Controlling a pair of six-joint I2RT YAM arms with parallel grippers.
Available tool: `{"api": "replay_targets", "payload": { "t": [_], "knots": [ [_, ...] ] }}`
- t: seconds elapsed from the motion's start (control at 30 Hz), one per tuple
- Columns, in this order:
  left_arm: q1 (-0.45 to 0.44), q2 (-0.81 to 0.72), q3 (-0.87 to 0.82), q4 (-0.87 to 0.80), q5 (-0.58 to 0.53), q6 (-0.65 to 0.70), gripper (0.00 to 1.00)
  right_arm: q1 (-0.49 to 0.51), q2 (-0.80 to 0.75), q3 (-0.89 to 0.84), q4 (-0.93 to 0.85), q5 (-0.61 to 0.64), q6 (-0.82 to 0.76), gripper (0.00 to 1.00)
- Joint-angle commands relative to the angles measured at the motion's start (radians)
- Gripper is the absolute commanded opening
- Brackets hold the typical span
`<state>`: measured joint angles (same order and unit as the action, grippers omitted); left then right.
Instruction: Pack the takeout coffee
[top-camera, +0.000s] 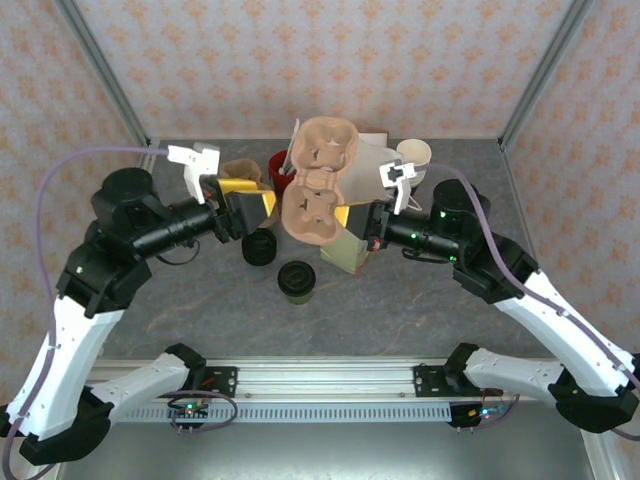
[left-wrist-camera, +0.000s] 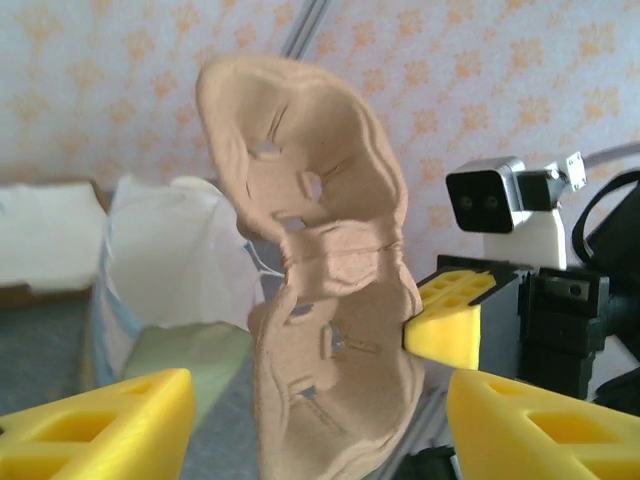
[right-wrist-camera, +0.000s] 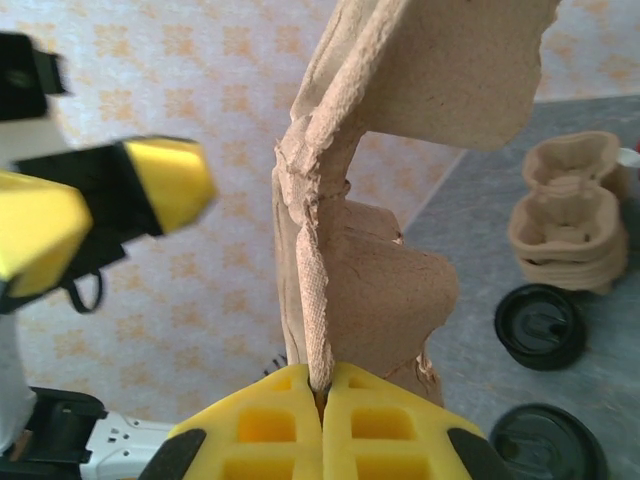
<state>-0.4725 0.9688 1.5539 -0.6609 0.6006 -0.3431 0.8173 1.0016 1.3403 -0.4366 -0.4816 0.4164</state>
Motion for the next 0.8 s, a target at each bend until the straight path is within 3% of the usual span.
{"api": "replay_targets", "payload": {
  "t": [0.0,0.13,0.33,0.53,0.77],
  "knots": [
    [-0.019,0.050,0.109,-0.180,-0.016,0.265,0.68,0.000,0.004,0.079,-0.234,0.064,-0.041,0.00],
    [-0.075,0.114,0.202,-0.245,0.003,0.454,0.66,-0.001,0.021,0.127,-0.379,0.043,-0.036,0.00],
    [-0.194,0.175,0.221,-0.295,-0.057,0.704,0.67,-0.001,0.034,0.155,-0.504,-0.010,-0.012,0.00],
    [-0.283,0.271,0.201,-0.341,-0.072,0.833,0.64,-0.001,0.034,0.154,-0.534,-0.054,-0.001,0.00],
    [-0.305,0.320,0.151,-0.304,-0.064,0.897,0.64,-0.001,0.035,0.142,-0.538,-0.072,-0.017,0.00]
  ]
}}
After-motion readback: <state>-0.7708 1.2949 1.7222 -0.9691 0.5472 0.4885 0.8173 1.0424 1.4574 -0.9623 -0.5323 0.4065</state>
